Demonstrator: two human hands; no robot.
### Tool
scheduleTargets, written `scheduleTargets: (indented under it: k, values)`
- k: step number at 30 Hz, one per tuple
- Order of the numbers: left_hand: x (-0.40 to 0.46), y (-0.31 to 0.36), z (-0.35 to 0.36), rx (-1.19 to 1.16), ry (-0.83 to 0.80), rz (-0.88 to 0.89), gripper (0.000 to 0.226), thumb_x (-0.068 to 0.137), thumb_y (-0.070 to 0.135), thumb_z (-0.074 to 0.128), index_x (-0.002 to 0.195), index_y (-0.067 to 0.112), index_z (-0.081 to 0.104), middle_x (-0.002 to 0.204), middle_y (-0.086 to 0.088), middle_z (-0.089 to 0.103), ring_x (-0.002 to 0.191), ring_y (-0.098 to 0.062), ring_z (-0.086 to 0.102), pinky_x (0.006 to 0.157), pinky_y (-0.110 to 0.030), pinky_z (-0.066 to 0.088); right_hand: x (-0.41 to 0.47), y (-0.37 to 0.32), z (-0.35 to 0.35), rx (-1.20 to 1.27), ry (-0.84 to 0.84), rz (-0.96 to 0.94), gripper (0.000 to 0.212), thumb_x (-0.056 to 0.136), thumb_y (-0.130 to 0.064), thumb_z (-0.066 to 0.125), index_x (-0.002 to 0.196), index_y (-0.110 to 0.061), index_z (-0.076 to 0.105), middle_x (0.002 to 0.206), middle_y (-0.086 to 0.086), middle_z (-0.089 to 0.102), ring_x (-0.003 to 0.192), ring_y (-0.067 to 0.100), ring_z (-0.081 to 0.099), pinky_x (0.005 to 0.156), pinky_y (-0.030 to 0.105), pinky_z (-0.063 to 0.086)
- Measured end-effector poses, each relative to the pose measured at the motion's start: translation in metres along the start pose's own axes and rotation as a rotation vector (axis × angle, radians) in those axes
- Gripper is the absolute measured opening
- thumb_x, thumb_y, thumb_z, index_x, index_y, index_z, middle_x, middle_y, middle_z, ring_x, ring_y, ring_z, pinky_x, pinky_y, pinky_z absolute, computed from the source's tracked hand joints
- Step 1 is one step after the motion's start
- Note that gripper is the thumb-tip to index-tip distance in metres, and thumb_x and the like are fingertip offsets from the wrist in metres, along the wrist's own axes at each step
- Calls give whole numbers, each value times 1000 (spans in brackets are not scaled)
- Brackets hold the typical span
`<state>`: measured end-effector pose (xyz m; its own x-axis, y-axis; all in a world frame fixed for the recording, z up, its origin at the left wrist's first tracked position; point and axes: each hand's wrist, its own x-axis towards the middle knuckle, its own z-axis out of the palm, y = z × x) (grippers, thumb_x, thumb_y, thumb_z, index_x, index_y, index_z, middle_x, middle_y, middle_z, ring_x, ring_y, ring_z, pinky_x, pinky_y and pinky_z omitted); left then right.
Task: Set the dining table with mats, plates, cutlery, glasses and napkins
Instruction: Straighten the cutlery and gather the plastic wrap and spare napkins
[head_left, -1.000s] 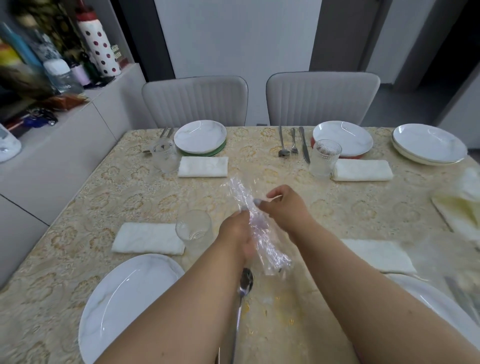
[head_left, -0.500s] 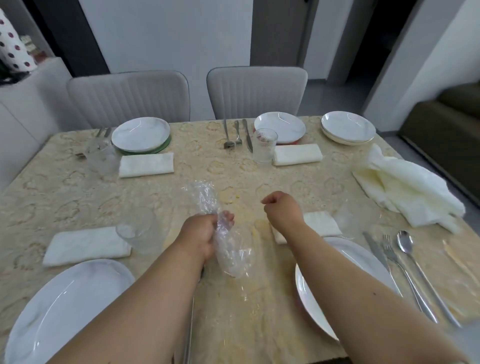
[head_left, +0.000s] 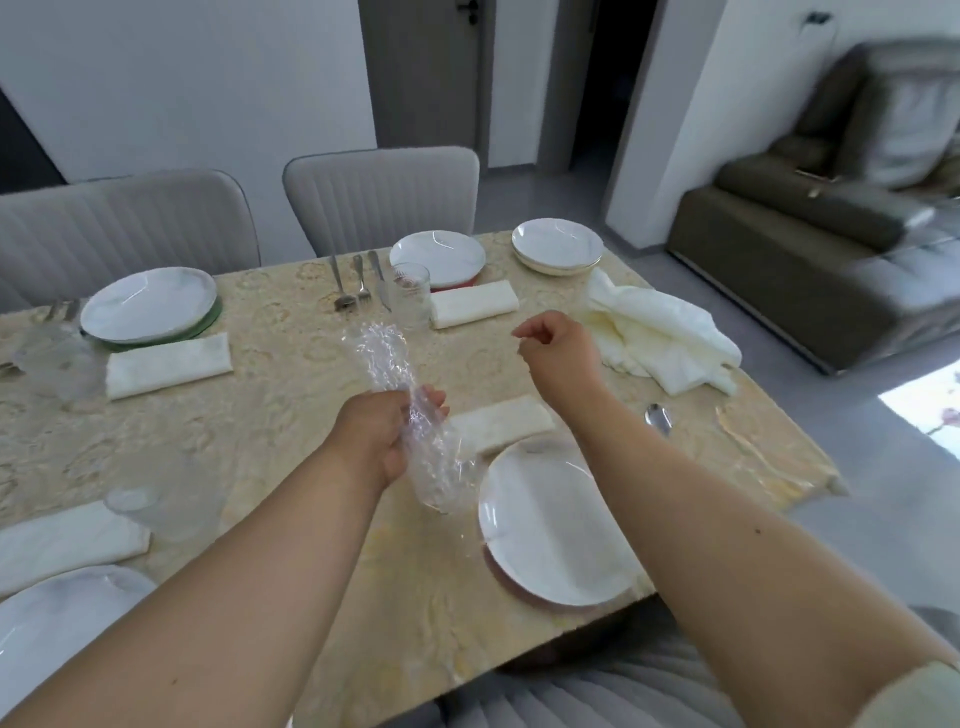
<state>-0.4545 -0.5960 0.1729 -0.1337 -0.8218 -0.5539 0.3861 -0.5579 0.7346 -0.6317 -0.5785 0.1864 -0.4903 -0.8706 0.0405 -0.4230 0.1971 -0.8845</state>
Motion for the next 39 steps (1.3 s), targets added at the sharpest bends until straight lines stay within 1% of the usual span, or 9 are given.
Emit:
scheduleTargets:
  k: [5,8,12,17,23,26,32,36,39]
  values:
    - [-22,-8,39,-8,-76,-5,17,94,-12,43,82,-6,53,74,-16,67,71,-24,66,68,-35,59,18,39,-88,-38,233,147,17,82,-11,49,87,-14,64,83,1,66,80,24,63,69,35,50]
    - [-28,-10,64,17,-114,20,16,92,-11,46,84,-8,58,67,-14,69,59,-20,69,64,-34,60,40,72,-133,-38,280,231,20,81,-12,45,84,-1,62,81,14,65,71,27,57,67,40,51]
    - [-33,-23,111,1,-162,70,18,95,-8,44,107,-10,56,66,-13,70,60,-21,70,59,-33,60,68,112,-179,-2,200,350,20,86,-16,55,69,-27,55,94,9,66,80,22,58,84,39,54]
    - [-36,-60,184,-44,-155,88,27,98,-5,42,124,-11,48,64,-13,69,56,-21,69,58,-34,59,112,190,-204,-130,-31,470,11,79,-27,58,68,-27,55,94,7,68,85,26,65,86,42,56]
    - [-28,-112,237,26,-31,77,28,96,-4,47,122,-13,49,82,-19,70,85,-29,70,92,-44,54,137,225,-218,-152,-209,449,3,75,-28,60,74,-26,62,92,6,72,83,23,69,77,39,59]
    - [-36,-132,247,37,-10,43,24,97,-5,44,121,-9,46,63,-15,69,62,-23,69,66,-34,59,127,209,-223,-128,-265,419,4,81,-23,61,77,-23,62,90,6,70,78,22,68,72,33,58]
    - [-53,-163,261,103,9,-84,17,96,-12,39,84,-5,50,64,-15,67,64,-25,64,72,-40,54,118,203,-219,-62,-297,365,10,90,-13,57,80,-16,57,86,6,61,73,20,57,64,27,50]
    - [-57,-182,272,130,-15,-114,15,96,-10,40,103,-11,53,72,-16,67,65,-24,66,59,-32,58,108,200,-225,-13,-306,325,15,89,-12,56,76,-19,57,79,3,60,75,21,58,70,30,51]
    - [-57,-189,285,107,-30,-106,19,94,-13,40,80,-10,52,65,-18,66,72,-28,63,84,-42,54,108,199,-238,9,-259,296,9,88,-13,56,81,-16,61,79,5,62,72,21,58,67,31,51]
